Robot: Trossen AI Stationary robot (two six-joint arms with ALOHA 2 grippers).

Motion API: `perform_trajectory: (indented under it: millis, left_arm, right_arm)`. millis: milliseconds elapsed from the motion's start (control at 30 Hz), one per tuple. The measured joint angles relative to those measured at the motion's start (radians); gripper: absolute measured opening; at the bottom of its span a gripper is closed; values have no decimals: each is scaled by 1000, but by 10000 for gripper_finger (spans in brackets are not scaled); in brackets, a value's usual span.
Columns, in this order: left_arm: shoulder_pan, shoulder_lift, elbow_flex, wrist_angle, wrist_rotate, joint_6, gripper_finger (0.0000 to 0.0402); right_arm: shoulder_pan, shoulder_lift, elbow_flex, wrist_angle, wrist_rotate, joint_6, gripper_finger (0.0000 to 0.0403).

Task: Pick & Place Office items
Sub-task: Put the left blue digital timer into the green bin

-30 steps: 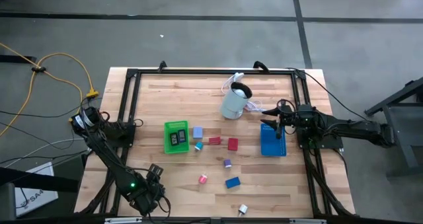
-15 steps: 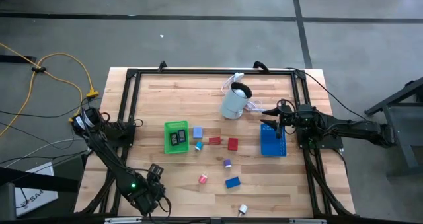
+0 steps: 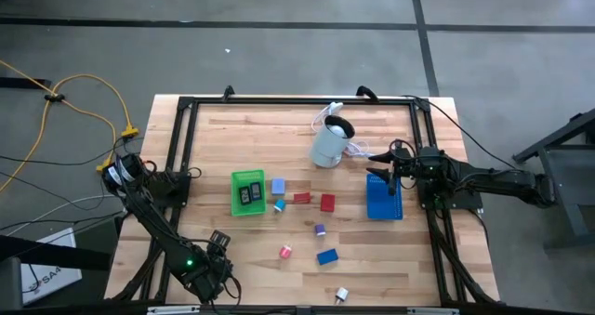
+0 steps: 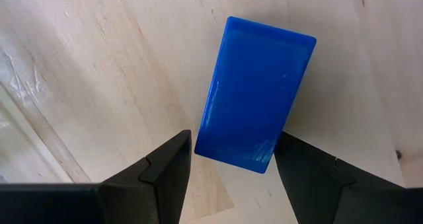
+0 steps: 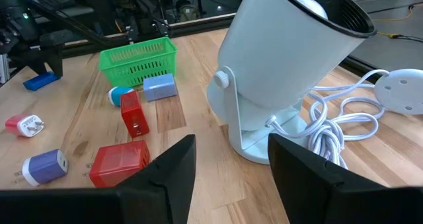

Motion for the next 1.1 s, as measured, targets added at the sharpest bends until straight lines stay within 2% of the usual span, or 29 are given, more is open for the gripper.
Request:
perform_trajectory:
  millis: [600,900,1100]
  left_arm:
    - [0,0,0,0,1,0,203]
    - [0,0,1,-2,17,-2,149]
    - [0,0,1,-1,19,-4,163]
  right_arm:
    - [0,0,0,0,0,0,175]
    - [0,0,0,0,0,0,175]
    - [0,0,0,0,0,0,175]
